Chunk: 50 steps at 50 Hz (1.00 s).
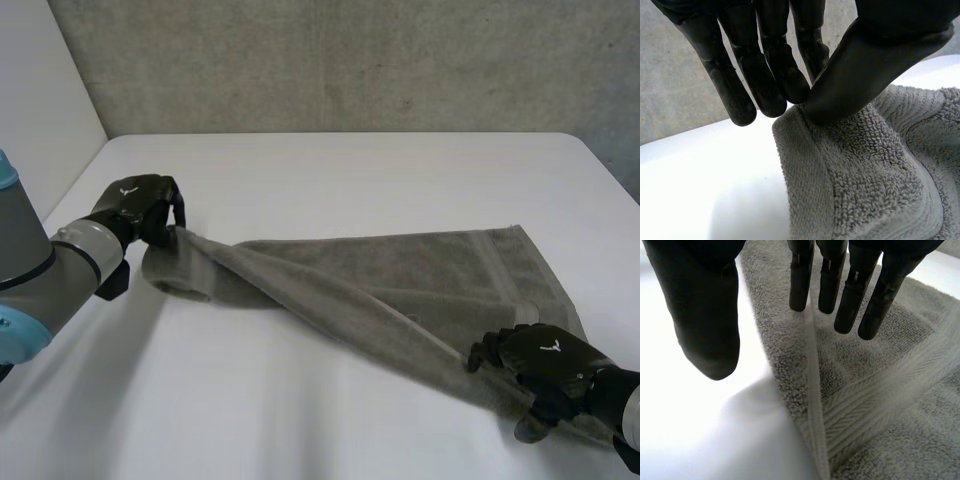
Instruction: Fold the towel.
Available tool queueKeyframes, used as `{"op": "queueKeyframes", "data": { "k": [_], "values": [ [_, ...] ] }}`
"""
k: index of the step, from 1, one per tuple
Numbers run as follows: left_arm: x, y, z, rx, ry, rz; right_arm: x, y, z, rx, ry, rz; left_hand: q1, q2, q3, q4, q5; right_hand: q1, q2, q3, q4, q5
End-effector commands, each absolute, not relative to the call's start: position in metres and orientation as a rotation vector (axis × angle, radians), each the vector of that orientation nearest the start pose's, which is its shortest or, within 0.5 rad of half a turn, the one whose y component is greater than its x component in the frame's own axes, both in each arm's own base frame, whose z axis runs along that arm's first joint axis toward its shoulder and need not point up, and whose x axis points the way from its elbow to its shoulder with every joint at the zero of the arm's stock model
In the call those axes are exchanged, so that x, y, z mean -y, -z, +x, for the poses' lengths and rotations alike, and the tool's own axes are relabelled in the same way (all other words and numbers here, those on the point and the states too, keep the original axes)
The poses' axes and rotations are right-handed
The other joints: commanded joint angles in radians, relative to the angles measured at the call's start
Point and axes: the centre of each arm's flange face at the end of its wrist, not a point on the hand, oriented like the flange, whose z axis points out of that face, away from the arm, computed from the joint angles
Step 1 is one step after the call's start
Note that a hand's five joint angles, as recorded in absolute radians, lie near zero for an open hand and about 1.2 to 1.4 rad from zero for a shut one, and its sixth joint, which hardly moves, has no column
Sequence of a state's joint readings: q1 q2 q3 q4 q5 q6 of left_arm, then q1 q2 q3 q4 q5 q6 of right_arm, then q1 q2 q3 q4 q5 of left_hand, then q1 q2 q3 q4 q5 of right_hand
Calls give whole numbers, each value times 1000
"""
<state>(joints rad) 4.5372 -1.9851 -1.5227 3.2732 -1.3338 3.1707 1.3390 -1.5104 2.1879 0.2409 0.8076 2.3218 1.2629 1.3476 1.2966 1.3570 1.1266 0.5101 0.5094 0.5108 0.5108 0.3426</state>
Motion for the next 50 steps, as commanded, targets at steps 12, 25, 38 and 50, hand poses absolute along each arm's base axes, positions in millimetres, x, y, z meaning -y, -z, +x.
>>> {"op": "queueKeyframes", "data": {
  "k": [12,25,38,50],
  "values": [
    [329,-190,-213,-2668,2073,523,194,-143,146,-2340,1340,-1045,133,49,100,39,95,103,104,103,103,96],
    [328,-190,-213,-2671,2069,523,193,-144,140,-2370,1364,-997,133,49,100,39,95,86,86,85,85,79],
    [328,-189,-214,-2676,2066,527,194,-141,138,-2375,1395,-988,133,49,100,39,95,97,98,97,97,90],
    [327,-188,-214,-2679,2062,527,193,-140,139,-2369,1399,-993,133,49,100,39,95,121,122,120,120,114]
  ]
}}
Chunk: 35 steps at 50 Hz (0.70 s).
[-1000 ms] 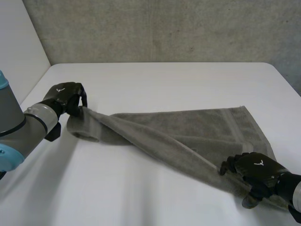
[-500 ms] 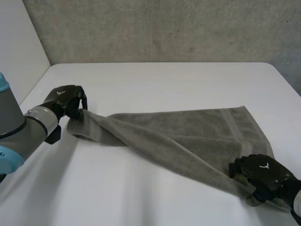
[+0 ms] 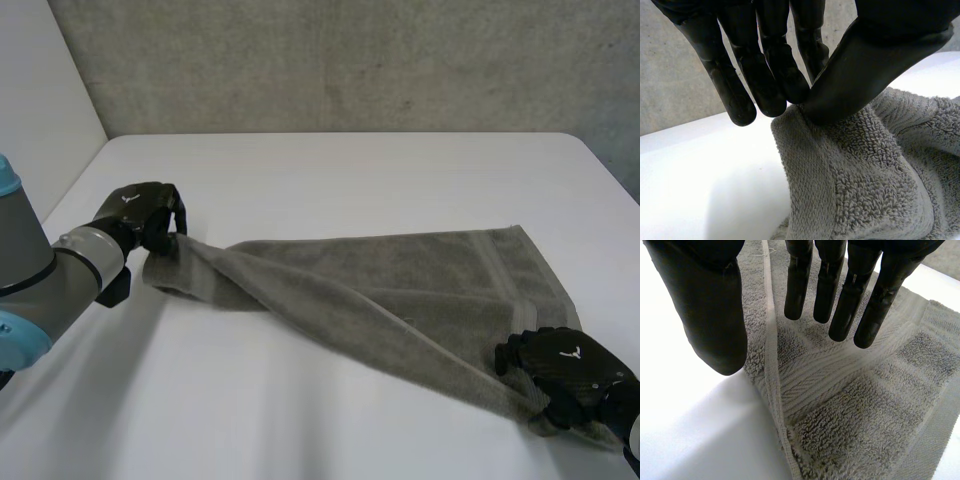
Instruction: Fold the towel.
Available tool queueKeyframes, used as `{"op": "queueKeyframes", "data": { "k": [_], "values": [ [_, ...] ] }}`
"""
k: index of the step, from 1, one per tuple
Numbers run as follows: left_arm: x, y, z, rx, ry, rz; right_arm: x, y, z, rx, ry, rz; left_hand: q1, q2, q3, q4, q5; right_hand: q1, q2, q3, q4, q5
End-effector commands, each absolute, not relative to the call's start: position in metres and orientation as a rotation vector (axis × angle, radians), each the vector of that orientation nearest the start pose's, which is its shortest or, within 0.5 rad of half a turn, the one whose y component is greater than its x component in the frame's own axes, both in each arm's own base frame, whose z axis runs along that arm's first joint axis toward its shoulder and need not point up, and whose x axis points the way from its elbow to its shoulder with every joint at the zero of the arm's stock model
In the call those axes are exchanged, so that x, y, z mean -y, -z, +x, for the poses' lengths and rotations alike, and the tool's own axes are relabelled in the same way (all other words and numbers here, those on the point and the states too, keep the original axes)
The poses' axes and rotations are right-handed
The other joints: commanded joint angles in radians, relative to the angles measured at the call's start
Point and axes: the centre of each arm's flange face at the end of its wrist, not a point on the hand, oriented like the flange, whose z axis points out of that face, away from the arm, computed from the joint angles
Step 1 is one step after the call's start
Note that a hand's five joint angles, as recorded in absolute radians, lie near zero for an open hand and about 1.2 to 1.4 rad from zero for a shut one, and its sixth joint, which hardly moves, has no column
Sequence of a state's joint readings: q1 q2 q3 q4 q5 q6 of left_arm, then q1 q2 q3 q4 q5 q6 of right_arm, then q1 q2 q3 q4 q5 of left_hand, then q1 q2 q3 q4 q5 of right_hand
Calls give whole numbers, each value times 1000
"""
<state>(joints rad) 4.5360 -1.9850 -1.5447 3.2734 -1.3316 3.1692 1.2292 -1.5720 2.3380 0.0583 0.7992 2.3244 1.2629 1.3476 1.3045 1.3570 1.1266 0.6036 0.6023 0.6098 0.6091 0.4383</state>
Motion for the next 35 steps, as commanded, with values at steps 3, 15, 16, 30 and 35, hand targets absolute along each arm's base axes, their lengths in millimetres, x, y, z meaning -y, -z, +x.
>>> {"op": "queueKeyframes", "data": {
  "k": [3,15,16,30,35],
  "values": [
    [327,-187,-214,-2682,2057,527,193,-139,139,-2368,1397,-994,133,49,92,39,95,60,61,53,54,50],
    [326,-187,-213,-2684,2055,527,194,-135,139,-2369,1383,-993,133,49,92,39,95,130,132,124,125,121],
    [326,-187,-213,-2684,2055,527,194,-135,139,-2369,1383,-993,133,49,92,39,95,130,132,124,125,121],
    [326,-187,-214,-2686,2054,529,198,-129,137,-2383,1349,-977,133,49,92,39,95,151,152,144,145,141],
    [326,-187,-214,-2684,2056,529,198,-129,137,-2383,1351,-980,133,49,92,39,95,320,322,314,315,311]
  ]
}}
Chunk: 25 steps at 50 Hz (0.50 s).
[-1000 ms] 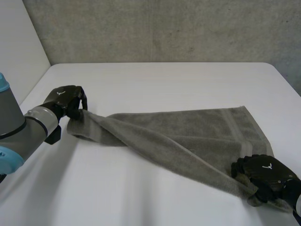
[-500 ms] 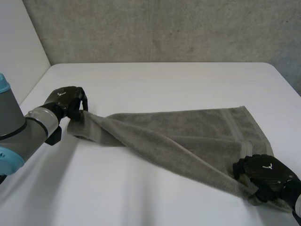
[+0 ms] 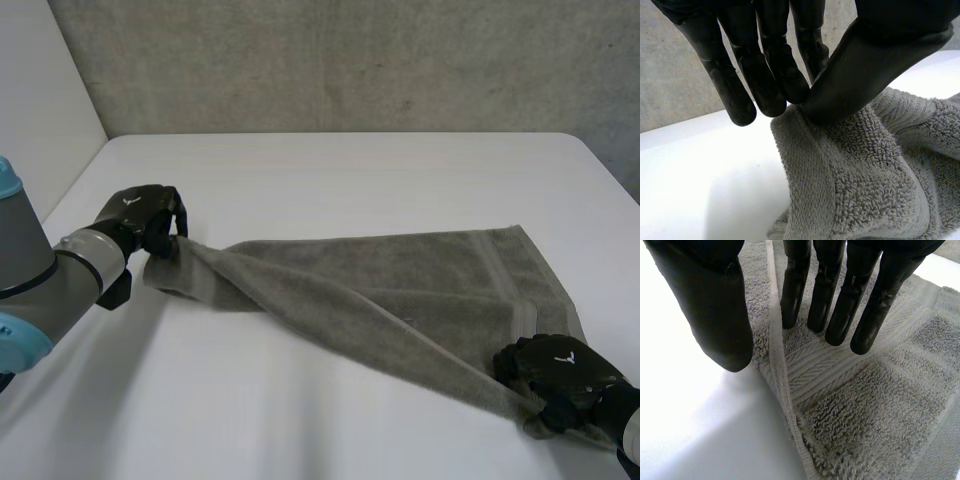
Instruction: Fold the towel.
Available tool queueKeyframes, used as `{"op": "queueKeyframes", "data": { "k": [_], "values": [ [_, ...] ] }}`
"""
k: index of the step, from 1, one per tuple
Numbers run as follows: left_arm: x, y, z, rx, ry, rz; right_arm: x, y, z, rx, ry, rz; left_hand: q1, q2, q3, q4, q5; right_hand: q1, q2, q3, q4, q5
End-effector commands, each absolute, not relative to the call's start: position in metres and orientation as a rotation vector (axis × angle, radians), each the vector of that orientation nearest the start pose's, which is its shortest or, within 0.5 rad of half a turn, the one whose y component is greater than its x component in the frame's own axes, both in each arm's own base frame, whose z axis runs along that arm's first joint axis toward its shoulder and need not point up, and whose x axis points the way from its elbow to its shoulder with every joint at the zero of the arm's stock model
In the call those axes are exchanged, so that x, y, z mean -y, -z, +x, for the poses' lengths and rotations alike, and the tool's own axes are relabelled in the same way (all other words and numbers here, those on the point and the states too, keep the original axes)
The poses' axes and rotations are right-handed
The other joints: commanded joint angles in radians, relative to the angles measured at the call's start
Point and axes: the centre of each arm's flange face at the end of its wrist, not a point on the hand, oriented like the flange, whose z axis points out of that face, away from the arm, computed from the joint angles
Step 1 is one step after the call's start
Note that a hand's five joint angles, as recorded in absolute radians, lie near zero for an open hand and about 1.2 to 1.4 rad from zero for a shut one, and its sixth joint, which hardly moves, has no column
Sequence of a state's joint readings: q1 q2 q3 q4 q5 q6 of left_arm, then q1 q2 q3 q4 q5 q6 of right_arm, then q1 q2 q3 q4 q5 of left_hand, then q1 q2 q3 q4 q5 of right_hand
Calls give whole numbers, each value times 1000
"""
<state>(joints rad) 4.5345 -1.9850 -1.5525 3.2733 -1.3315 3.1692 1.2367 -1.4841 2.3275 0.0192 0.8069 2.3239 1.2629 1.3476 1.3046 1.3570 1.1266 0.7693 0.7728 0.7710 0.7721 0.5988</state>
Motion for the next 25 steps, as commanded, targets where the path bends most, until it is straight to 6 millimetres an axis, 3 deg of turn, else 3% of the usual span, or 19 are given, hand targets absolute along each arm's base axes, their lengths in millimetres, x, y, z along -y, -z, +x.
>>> {"op": "queueKeyframes", "data": {
  "k": [1,2,6,13,18,20,21,23,24,25],
  "values": [
    [326,-187,-214,-2684,2056,529,198,-128,137,-2384,1346,-978,133,49,92,39,95,214,210,212,211,209],
    [326,-187,-214,-2684,2056,529,198,-128,137,-2384,1346,-978,133,49,92,39,95,214,211,212,211,210],
    [326,-187,-214,-2684,2056,529,200,-128,136,-2388,1341,-974,133,49,92,39,95,603,600,601,600,599],
    [325,-192,-215,-2671,2076,536,207,-137,134,-2395,1377,-965,133,49,92,39,95,627,623,625,624,623],
    [323,-196,-218,-2663,2092,550,214,-165,133,-2376,1486,-962,133,49,92,39,95,627,623,625,624,623],
    [320,-209,-218,-2630,2136,554,220,-189,132,-2345,1575,-971,133,49,92,39,95,627,623,625,624,623],
    [320,-209,-218,-2630,2137,554,220,-189,132,-2344,1575,-971,133,49,92,39,95,627,623,625,624,623],
    [316,-229,-218,-2576,2214,567,226,-219,130,-2312,1685,-978,133,49,92,39,95,627,623,625,624,623],
    [316,-229,-218,-2575,2214,567,226,-219,130,-2311,1686,-978,133,49,92,39,95,627,623,625,624,623],
    [313,-240,-219,-2548,2257,582,230,-236,128,-2293,1740,-979,133,49,92,39,95,627,623,625,624,623]
  ]
}}
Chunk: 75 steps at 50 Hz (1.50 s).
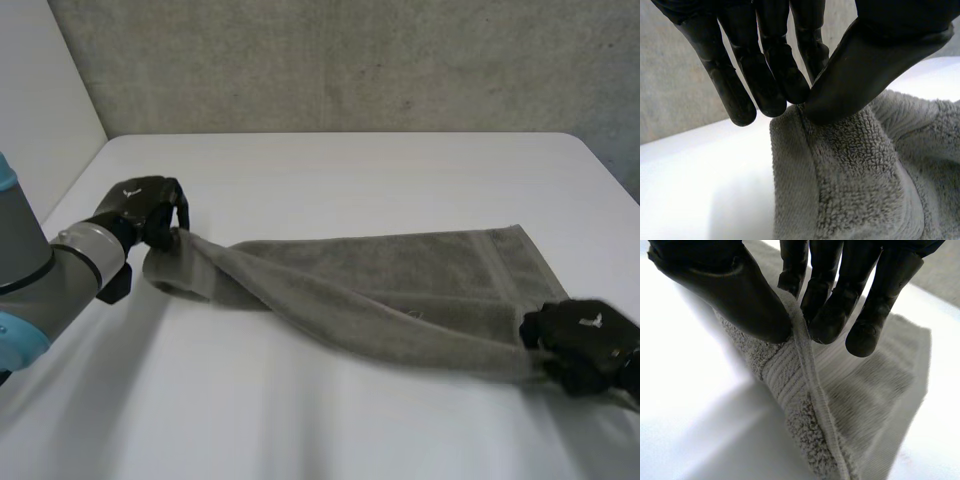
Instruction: Fold the towel.
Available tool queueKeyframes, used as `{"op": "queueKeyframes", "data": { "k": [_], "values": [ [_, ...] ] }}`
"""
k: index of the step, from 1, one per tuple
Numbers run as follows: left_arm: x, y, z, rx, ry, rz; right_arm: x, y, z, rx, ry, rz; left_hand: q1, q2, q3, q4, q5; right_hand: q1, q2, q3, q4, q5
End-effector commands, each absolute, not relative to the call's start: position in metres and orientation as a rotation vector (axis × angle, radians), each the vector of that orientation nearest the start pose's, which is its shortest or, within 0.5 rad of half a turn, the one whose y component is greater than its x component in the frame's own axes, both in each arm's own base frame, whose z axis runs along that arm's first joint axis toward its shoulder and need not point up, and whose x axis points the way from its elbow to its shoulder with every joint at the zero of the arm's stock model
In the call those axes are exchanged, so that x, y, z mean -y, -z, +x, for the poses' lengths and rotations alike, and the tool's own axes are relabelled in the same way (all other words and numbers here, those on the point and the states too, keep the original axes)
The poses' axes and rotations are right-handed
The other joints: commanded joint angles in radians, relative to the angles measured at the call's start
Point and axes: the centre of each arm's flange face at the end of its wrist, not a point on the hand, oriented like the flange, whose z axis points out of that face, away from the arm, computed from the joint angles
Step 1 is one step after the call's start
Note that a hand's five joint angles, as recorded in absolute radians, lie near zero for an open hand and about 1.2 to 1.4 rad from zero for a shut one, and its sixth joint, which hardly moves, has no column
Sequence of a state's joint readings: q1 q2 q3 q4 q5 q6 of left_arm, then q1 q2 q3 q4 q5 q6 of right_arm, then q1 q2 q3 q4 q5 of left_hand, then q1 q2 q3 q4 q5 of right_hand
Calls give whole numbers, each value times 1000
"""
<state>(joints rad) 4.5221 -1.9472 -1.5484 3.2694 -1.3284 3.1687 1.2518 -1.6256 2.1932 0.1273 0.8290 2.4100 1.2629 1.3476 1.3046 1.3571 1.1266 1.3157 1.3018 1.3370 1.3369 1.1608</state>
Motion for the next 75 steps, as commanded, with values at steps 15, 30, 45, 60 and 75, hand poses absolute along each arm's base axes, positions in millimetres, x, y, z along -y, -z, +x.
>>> {"op": "queueKeyframes", "data": {
  "k": [15,30,45,60,75],
  "values": [
    [277,-355,-212,-2307,2714,477,249,-409,120,-2028,2234,-907,133,49,92,39,95,81,94,59,59,61],
    [325,-313,-199,-2591,2551,292,293,-385,179,-1996,1982,-930,133,49,92,39,95,81,94,59,59,61],
    [405,-260,-225,-2706,2439,295,359,-318,247,-2143,1986,-1224,133,49,92,39,95,81,94,59,59,61],
    [414,-447,-222,-1761,3163,282,363,-440,263,-1612,2603,-823,133,49,92,39,95,81,94,59,59,61],
    [422,-242,-202,-2697,2442,165,332,-270,288,-2014,1651,-1395,133,49,92,39,95,81,94,59,59,61]
  ]
}}
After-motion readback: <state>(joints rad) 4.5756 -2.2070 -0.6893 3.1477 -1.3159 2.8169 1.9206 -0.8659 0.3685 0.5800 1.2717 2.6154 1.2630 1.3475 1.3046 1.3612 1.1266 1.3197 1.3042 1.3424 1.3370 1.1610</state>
